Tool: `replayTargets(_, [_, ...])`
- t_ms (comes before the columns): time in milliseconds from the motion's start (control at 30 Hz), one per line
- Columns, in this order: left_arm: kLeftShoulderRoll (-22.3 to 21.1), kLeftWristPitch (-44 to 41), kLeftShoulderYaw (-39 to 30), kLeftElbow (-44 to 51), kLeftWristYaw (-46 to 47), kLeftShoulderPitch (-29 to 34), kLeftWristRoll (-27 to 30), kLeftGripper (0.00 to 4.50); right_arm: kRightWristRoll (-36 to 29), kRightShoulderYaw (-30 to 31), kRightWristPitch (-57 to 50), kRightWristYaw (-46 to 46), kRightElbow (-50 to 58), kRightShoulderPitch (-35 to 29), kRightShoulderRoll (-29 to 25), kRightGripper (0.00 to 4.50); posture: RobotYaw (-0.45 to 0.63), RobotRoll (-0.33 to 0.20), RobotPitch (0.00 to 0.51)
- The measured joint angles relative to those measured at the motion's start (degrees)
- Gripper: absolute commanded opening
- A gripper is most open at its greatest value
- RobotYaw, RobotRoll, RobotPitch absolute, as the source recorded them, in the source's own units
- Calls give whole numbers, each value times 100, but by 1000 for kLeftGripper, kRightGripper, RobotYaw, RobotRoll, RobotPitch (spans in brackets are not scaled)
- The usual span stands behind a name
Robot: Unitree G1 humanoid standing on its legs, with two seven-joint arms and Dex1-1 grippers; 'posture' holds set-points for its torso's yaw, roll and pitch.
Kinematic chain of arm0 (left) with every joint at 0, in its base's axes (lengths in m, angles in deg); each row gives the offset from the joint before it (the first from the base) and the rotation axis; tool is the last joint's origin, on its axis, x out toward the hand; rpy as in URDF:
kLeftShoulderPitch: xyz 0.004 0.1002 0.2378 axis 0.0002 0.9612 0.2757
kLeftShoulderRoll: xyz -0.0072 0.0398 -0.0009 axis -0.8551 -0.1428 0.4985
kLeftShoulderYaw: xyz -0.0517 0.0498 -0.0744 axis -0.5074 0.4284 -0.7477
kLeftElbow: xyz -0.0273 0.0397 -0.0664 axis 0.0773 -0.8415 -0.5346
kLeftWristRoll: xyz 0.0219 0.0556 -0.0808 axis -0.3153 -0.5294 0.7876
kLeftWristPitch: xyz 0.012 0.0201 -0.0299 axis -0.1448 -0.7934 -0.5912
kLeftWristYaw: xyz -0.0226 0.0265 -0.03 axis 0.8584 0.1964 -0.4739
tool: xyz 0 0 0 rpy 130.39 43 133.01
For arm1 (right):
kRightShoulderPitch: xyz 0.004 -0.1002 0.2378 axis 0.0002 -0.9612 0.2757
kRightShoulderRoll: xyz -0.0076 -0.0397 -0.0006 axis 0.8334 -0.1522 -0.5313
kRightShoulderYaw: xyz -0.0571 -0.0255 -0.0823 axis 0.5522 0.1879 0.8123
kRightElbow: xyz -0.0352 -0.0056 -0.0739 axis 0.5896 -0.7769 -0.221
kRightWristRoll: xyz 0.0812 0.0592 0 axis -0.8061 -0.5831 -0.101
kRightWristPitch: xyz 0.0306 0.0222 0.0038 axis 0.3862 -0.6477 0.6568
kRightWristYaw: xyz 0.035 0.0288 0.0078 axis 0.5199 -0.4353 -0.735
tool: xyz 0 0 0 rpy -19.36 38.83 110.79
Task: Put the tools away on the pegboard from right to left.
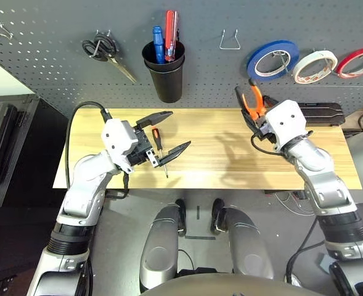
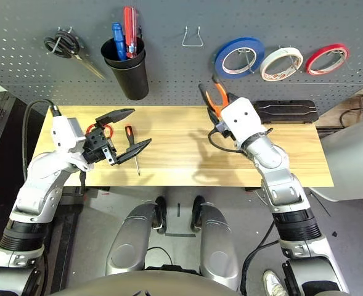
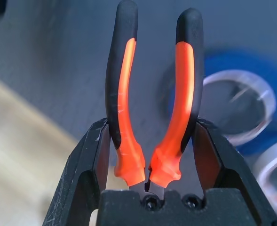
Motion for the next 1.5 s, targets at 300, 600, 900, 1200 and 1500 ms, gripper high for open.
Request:
replayTargets(300, [4,-500,-174,702,503,-234,318,4500,-131,-205,20,119,107,806,100,2802,170,0,231])
replayTargets(600, [-201,-1013,-176,878,657,-270,409,4500,-209,-205,-235,251,144,1435,371,2802,172,0,228])
replayTargets(900, [-448,-1285,-178,881,659,-475,393,4500,-311,-208,-543,545,97,2347,727,2802,172,0,223])
replayTargets(1200, [-458,-1277,-179,847,657,-562,374,4500,-398,-208,-380,728,-856,2901,1086,2802,193,0,225])
replayTargets(1500, [-500,-1257,-178,847,656,-514,265,4500,-521,-338,78,867,-1839,3280,1346,2802,219,0,228])
